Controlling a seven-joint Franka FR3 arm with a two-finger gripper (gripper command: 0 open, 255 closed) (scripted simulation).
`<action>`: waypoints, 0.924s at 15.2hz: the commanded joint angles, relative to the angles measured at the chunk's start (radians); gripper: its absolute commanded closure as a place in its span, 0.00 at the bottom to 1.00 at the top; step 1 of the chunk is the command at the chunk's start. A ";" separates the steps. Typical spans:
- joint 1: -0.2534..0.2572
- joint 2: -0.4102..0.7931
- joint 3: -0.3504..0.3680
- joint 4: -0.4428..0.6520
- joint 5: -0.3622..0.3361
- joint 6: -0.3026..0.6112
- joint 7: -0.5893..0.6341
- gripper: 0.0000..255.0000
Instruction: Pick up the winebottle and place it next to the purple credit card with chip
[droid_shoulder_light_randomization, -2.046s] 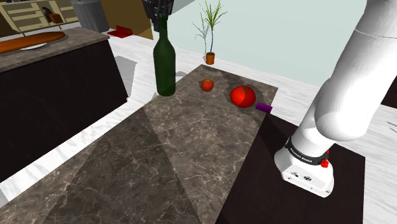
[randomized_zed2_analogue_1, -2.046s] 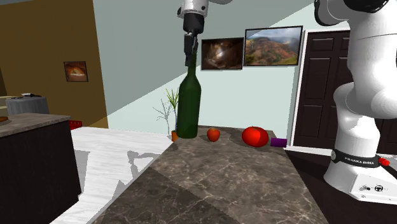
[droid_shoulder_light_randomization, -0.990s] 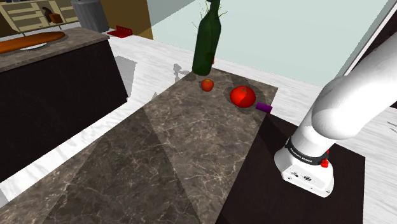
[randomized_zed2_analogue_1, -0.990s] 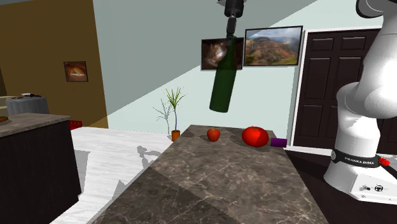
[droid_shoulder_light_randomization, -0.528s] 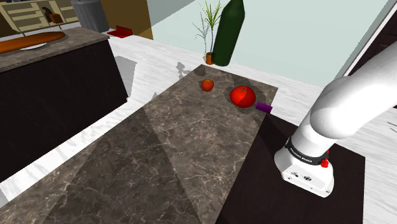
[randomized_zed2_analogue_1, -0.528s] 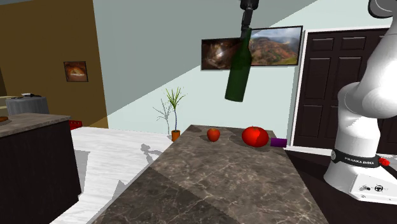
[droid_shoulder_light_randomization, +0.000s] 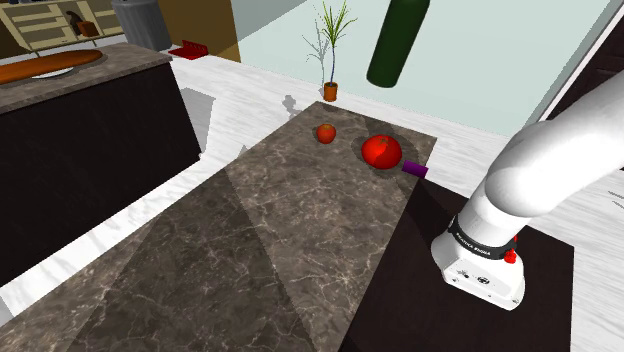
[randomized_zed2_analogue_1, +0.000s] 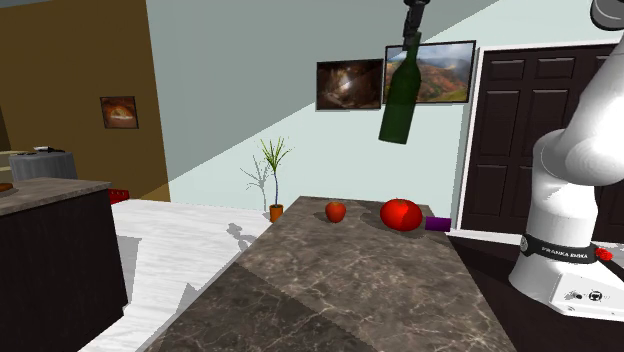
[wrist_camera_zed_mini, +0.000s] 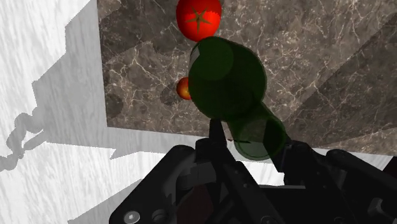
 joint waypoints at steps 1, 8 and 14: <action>-0.010 0.011 -0.036 0.050 -0.006 -0.041 -0.049 1.00; -0.043 0.085 -0.179 0.273 -0.013 -0.194 -0.232 1.00; -0.100 0.273 -0.401 0.608 0.076 -0.371 -0.466 1.00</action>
